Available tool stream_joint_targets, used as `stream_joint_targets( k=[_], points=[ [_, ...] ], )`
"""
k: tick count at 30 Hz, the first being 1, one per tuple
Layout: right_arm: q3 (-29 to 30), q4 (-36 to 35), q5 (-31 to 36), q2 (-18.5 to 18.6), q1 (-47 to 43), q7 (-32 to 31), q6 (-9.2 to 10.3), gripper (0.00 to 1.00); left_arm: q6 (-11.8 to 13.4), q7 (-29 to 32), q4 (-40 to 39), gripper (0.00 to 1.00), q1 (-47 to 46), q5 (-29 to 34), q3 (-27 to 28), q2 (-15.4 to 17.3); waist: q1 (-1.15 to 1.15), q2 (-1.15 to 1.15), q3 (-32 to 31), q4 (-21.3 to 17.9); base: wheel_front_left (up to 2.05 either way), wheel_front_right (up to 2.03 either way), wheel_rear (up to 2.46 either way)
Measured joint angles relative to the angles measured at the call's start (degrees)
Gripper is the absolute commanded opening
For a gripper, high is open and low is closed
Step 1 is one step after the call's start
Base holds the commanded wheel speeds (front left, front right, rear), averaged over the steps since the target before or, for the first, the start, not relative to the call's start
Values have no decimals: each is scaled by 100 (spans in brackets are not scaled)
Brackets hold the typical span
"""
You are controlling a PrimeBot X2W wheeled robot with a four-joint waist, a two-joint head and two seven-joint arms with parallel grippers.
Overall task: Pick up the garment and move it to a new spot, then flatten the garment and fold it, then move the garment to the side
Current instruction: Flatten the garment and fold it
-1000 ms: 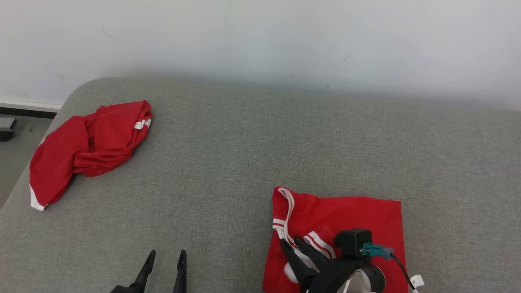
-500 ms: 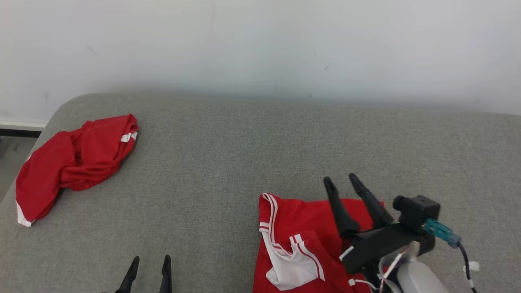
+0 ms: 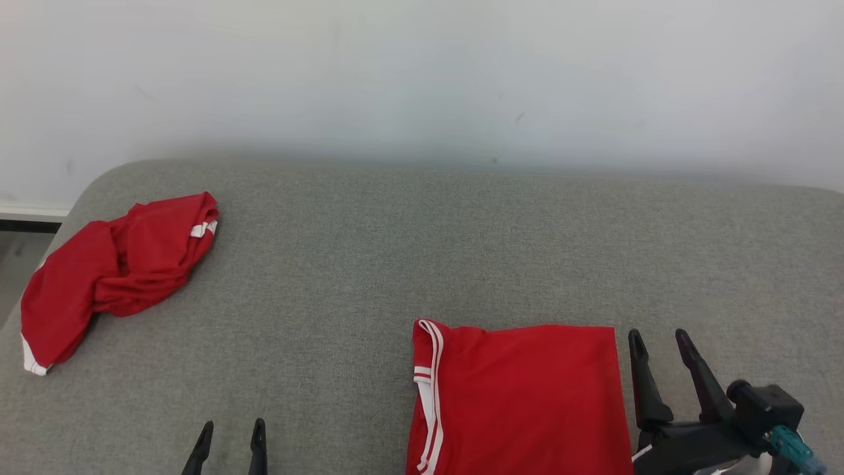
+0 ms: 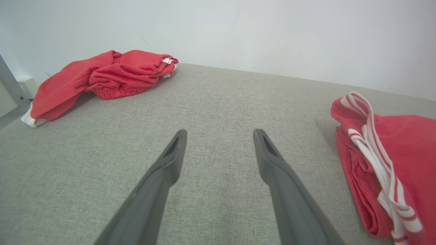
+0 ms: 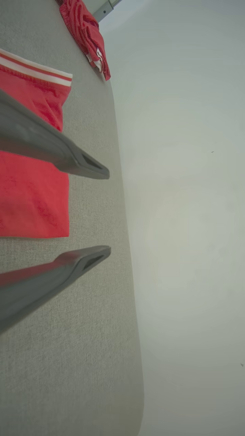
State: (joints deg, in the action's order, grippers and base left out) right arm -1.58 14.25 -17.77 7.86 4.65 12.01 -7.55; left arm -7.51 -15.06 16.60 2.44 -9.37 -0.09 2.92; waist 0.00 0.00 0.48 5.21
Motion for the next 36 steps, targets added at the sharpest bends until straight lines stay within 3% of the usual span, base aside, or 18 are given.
stream_joint_targets(
  k=[6,13,19,36],
  points=[
    [368,-13,391,-301,-388,277,0,100,1,0,-196,100,98,74,53,0,0,0,-55,-87,0,0,0],
    [615,-625,609,-479,-862,294,0,100,73,0,-589,100,208,165,77,0,0,0,-90,-273,0,0,0],
    [617,-837,682,-488,-1098,297,0,100,121,0,-898,100,279,396,32,0,0,0,-114,-426,0,0,0],
    [506,-833,681,-493,-1285,296,0,100,148,0,-818,100,347,593,-118,0,0,0,-163,-511,0,0,0]
  ],
)
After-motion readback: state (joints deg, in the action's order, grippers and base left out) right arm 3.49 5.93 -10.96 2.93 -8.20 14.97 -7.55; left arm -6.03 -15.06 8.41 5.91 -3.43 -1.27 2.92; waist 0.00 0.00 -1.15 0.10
